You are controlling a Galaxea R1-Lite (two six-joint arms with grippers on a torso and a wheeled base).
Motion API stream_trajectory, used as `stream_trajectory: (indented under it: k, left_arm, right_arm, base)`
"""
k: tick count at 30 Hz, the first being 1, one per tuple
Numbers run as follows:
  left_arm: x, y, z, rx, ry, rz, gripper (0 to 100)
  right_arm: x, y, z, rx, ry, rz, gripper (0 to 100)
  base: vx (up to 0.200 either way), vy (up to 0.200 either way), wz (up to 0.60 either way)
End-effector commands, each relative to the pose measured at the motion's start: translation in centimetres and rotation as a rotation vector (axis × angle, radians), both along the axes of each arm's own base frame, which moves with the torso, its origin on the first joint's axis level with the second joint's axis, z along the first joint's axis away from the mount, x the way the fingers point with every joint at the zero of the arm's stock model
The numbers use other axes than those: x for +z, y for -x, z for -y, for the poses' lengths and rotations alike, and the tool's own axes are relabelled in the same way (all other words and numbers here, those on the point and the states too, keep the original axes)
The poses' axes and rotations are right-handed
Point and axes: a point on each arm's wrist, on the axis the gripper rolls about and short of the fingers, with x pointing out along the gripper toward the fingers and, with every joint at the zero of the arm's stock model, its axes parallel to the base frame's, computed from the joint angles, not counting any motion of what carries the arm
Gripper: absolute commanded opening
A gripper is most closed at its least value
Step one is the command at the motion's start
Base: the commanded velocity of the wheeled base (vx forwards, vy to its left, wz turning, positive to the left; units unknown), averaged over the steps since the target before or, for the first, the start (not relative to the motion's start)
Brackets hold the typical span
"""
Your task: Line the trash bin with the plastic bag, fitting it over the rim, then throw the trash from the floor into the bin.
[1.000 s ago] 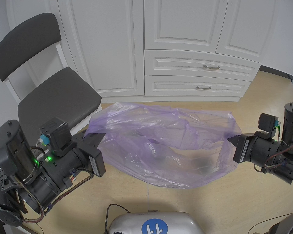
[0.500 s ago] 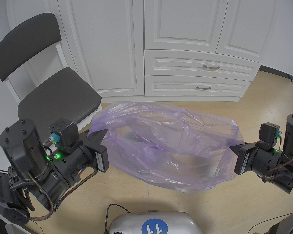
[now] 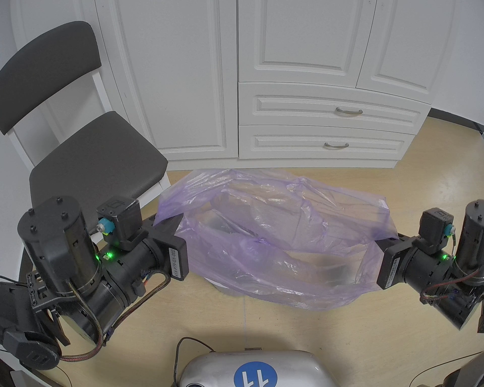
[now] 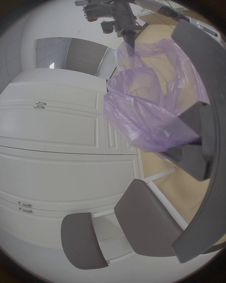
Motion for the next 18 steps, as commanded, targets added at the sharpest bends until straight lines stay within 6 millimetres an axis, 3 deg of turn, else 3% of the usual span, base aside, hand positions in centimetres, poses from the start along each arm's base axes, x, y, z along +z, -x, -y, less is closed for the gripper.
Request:
stream_trajectory:
  k: [1, 10, 18]
  left_arm:
    - [-0.5, -0.3, 0.1, 0.004, -0.008, -0.016, 0]
    - [-1.3, -0.7, 0.3, 0.01, -0.005, -0.041, 0]
    - [-1.9, -0.9, 0.4, 0.01, -0.002, -0.064, 0]
  right_arm:
    - [-2.9, -0.8, -0.3, -0.011, 0.1, -0.025, 0]
    - [-5.3, -2.2, 0.0, -0.04, 0.144, 0.013, 0]
    - [-7.0, -1.6, 0.4, 0.059, 0.204, -0.005, 0]
  base:
    - [0.0, 0.0, 0.0]
    - [0.0, 0.0, 0.0]
    - [0.0, 0.0, 0.0]
